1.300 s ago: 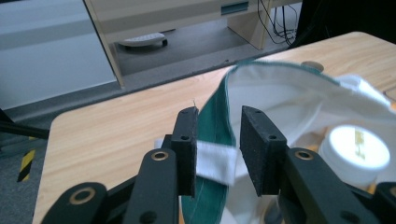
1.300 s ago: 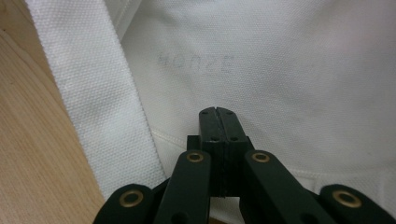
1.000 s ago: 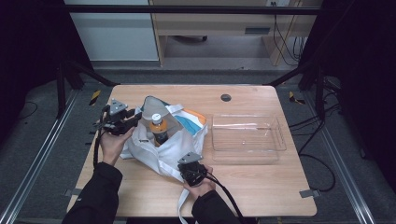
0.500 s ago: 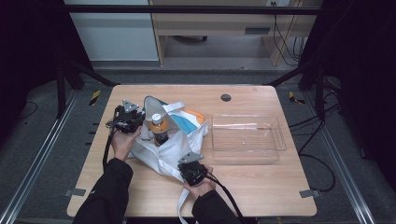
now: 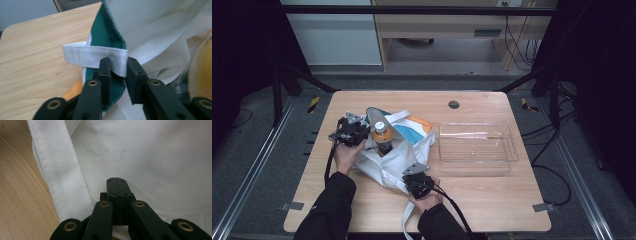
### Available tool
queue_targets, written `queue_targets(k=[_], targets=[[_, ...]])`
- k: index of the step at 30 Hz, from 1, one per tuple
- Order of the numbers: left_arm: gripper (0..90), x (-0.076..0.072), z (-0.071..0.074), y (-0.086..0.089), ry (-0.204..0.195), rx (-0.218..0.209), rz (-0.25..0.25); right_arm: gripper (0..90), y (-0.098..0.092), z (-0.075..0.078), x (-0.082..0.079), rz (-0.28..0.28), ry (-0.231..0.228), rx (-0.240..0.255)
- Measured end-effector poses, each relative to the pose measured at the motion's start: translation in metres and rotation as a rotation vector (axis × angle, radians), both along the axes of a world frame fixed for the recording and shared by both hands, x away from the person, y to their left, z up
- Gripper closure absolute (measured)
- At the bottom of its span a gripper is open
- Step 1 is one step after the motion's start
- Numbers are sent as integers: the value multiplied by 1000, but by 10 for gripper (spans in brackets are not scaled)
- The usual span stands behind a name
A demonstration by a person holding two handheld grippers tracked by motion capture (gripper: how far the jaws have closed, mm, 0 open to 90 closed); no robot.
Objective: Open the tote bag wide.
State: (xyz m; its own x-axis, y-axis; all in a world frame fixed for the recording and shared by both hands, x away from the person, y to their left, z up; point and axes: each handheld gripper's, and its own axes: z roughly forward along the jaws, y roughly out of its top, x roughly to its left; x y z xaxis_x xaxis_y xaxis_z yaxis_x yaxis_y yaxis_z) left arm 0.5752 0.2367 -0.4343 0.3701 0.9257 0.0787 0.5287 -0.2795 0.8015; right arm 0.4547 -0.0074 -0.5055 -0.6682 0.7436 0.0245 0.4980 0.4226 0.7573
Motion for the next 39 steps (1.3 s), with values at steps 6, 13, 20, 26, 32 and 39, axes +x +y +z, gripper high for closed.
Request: queue_targets(k=[6,13,20,26,32,39], targets=[[613,-21,14,14,-23,-33,-12,860,-5,7,0,-8,-14,41],[577,-62,19,27,-28,-69,-20,837,-18,30,-4,-6,-108,94],[551,-95,9,23,-6,-102,-53,771,-23,58,-1,-19,-181,114],[508,-112,7,15,-16,-119,-52,722,-29,71,0,-37,-230,121],[474,-124,9,1,-13,-132,-61,710,-37,83,4,-69,-267,133],[411,-121,-3,-9,16,-123,-75,670,-36,87,13,-108,-299,121]])
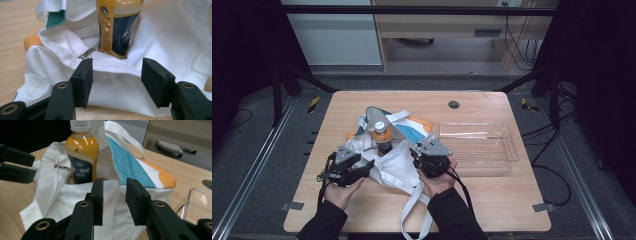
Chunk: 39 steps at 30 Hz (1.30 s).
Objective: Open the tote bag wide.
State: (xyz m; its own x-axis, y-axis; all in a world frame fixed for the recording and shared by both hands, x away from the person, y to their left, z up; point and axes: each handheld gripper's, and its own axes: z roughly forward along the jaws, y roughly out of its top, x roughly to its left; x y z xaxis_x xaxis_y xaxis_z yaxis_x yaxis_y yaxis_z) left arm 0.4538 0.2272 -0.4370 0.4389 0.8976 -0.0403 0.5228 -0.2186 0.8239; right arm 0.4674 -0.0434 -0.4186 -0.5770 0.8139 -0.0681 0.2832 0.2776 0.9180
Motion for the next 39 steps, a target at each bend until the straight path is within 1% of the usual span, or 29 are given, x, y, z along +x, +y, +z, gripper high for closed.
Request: queue_targets(k=[4,5,8,9,10,11,12,13,16,17,18,19,20,21,22,23,24,25,26,27,30,31,32,34,35,37,39], targets=[[366,0,-3,-5,9,-3,-5,651,1,0,5,-14,-10,-13],[356,0,-4,-8,14,-4,-5,642,2,-1,9,-23,-7,-20],[333,0,-5,-13,13,0,-9,635,2,-2,12,-28,-10,-26],[333,0,-7,-18,16,11,-10,633,3,-3,14,-31,-12,-25],[332,0,-7,-18,16,11,-10,633,3,-3,14,-31,-12,-25],[332,0,-8,-21,18,31,-11,633,3,-3,14,-30,-11,-25],[335,1,-10,-24,21,64,-9,639,5,-4,16,-28,-14,-30],[346,1,-10,-25,23,76,-9,644,6,-4,16,-26,-13,-34],[384,2,-11,-24,31,73,-6,661,9,-5,18,-25,-15,-38],[384,2,-12,-23,44,67,-2,677,10,-5,19,-23,-14,-43],[408,2,-13,-22,50,75,2,691,12,-5,20,-26,-18,-49],[490,3,-14,-21,69,86,-1,733,14,-6,23,-30,-18,-64],[523,3,-14,-21,69,86,-1,733,14,-6,23,-30,-18,-64],[572,3,-16,-21,85,96,4,754,14,-8,25,-39,-16,-70],[613,3,-16,-21,85,96,4,772,14,-8,26,-45,-12,-72],[645,4,-17,-19,99,97,-5,799,14,-9,27,-53,-10,-77],[752,4,-17,-19,99,97,-5,799,14,-9,27,-53,-10,-77],[785,5,-19,-19,119,73,-27,849,14,-11,28,-65,-9,-81],[785,5,-21,-20,125,80,-23,849,14,-11,28,-65,-9,-81],[830,6,-22,-21,135,88,-27,861,14,-13,29,-76,-4,-86],[862,5,-21,-18,144,88,-33,866,13,-16,32,-93,9,-78],[867,5,-21,-18,144,88,-33,866,13,-16,32,-93,9,-78],[869,4,-21,-17,143,90,-36,869,13,-19,34,-108,22,-74],[871,2,-21,-17,140,97,-41,870,14,-21,35,-114,28,-76],[872,1,-22,-15,141,114,-50,870,15,-26,38,-125,41,-82],[873,1,-22,-15,141,111,-47,871,16,-33,41,-136,61,-88],[873,1,-22,-14,142,119,-51,871,16,-38,42,-143,71,-91]])
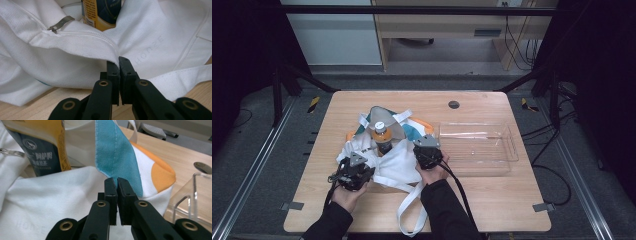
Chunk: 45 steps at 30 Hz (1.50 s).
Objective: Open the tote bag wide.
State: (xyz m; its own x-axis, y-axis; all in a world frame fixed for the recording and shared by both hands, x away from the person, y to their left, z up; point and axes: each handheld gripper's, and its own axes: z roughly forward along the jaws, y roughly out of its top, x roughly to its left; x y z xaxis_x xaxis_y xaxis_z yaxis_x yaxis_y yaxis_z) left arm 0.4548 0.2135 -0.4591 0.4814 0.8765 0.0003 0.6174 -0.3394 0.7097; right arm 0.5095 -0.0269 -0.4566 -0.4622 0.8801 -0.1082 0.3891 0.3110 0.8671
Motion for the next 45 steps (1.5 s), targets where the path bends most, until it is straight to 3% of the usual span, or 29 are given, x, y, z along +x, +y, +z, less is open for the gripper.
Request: queue_targets(k=[9,16,27,33,36,41,45], targets=[[872,-1,-2,1,-4,5,1,871,1,-19,7,-27,16,14],[872,-1,-2,1,-3,20,-6,872,8,-30,8,-50,17,-8],[866,-1,-3,2,-5,15,-4,872,14,-46,9,-23,41,-26],[813,-2,-1,2,-19,4,-8,851,12,-41,7,-13,46,-26],[775,-3,3,3,-34,-11,0,836,11,-31,1,-4,35,-2],[680,-8,9,4,-70,-36,4,762,7,-9,-14,20,-35,21],[624,-14,16,8,-102,-47,10,722,4,3,-20,43,-63,42]])
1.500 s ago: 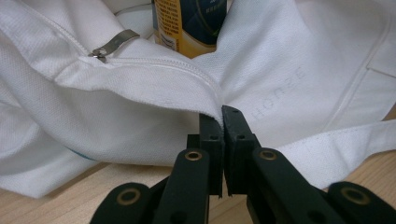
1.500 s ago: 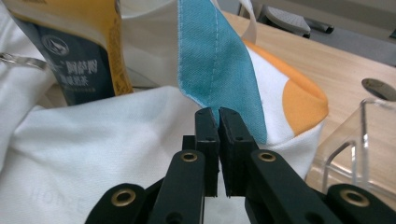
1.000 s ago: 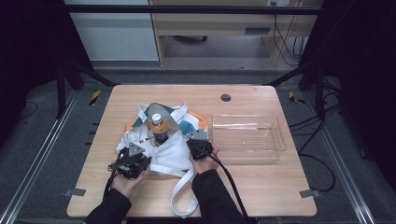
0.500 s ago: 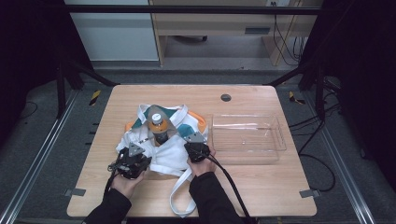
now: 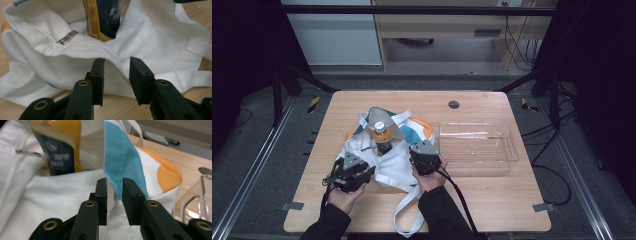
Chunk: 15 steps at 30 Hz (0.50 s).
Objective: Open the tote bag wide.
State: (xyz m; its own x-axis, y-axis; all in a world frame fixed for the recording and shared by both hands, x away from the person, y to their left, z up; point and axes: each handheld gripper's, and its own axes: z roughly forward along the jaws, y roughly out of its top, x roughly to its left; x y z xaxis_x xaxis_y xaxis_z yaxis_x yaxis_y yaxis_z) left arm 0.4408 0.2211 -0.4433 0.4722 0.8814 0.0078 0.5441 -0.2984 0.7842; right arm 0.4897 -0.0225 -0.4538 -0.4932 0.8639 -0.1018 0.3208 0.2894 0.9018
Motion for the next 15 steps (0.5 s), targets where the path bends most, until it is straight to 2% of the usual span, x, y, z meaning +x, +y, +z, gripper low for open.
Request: queue_targets(k=[1,2,3,4,7,8,11,14,15], targets=[[587,-3,3,3,-22,-16,1,692,-3,7,-4,17,-5,22],[573,-3,3,3,-22,-16,1,675,-4,9,-5,24,-4,33],[573,-5,6,5,-33,-22,4,675,-4,9,-5,24,-4,33],[541,-8,10,8,-52,-27,10,642,-8,14,-8,47,-4,45],[503,-9,13,11,-71,-37,8,614,-11,19,-9,62,2,48],[489,-9,16,14,-91,-50,12,588,-14,24,-11,74,2,54],[467,-9,20,16,-111,-50,7,575,-17,28,-13,82,9,45],[440,-8,23,19,-134,-52,4,536,-24,34,-16,98,13,70],[419,-6,25,20,-142,-61,-1,495,-29,37,-18,110,17,100]])
